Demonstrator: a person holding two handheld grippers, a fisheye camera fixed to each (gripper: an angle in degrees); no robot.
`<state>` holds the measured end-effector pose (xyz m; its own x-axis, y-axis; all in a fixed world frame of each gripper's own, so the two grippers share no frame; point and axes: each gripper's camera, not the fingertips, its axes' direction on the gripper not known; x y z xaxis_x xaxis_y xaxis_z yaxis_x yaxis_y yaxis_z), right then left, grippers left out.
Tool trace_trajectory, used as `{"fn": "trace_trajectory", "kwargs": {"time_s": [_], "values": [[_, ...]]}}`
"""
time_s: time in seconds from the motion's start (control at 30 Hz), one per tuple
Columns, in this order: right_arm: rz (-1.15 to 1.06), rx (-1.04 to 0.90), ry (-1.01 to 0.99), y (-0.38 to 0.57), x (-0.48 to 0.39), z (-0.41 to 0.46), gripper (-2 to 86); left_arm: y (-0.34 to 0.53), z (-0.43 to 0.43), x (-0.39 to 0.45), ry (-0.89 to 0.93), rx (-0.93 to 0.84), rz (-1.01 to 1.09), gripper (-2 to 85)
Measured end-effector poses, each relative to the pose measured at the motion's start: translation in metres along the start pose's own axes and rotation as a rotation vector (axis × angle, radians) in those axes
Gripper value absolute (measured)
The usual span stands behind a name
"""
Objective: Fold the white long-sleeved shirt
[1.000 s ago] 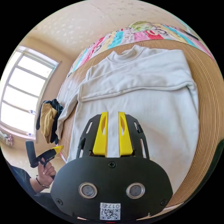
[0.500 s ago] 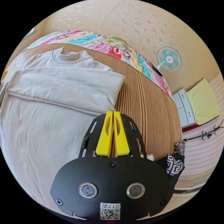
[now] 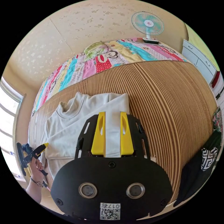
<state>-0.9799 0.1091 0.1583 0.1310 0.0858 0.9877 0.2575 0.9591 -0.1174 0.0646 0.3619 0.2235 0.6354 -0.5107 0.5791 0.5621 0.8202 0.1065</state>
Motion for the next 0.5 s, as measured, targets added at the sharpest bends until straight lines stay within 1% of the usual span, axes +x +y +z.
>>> {"fn": "trace_trajectory", "kwargs": {"time_s": [0.03, 0.17, 0.2, 0.27, 0.33, 0.37, 0.4, 0.43, 0.47, 0.5], "values": [[0.002, -0.031, 0.035, -0.002, 0.002, 0.009, 7.2, 0.001, -0.002, 0.001, -0.003, -0.001, 0.009, 6.9], [-0.006, 0.108, 0.044, 0.009, -0.001, -0.021, 3.1, 0.003, -0.042, 0.006, 0.108, 0.111, 0.076, 5.1], [-0.013, 0.132, 0.051, 0.011, -0.003, -0.026, 2.8, 0.001, -0.053, 0.009, 0.115, 0.152, 0.103, 5.1], [-0.029, 0.220, 0.093, 0.018, -0.007, -0.038, 2.7, -0.008, -0.058, 0.010, 0.088, 0.171, 0.110, 5.1], [-0.023, 0.190, 0.083, 0.014, -0.002, -0.028, 3.1, -0.019, -0.046, 0.004, 0.051, 0.125, 0.088, 5.4], [-0.017, 0.110, 0.080, 0.009, 0.005, -0.011, 3.5, -0.025, -0.031, -0.006, 0.030, 0.070, 0.041, 5.8], [-0.009, 0.056, 0.086, 0.007, 0.008, -0.001, 3.8, -0.027, -0.023, -0.019, 0.046, 0.039, -0.017, 6.1], [0.008, 0.025, 0.066, 0.007, 0.016, 0.008, 4.4, -0.026, -0.022, -0.026, 0.071, 0.043, -0.039, 6.7], [0.034, 0.078, 0.028, 0.010, 0.022, -0.003, 4.7, -0.020, -0.029, -0.038, 0.123, 0.090, -0.069, 7.8], [0.044, 0.092, 0.021, 0.010, 0.024, -0.009, 4.9, -0.012, -0.044, -0.048, 0.144, 0.163, -0.074, 8.1]]}}
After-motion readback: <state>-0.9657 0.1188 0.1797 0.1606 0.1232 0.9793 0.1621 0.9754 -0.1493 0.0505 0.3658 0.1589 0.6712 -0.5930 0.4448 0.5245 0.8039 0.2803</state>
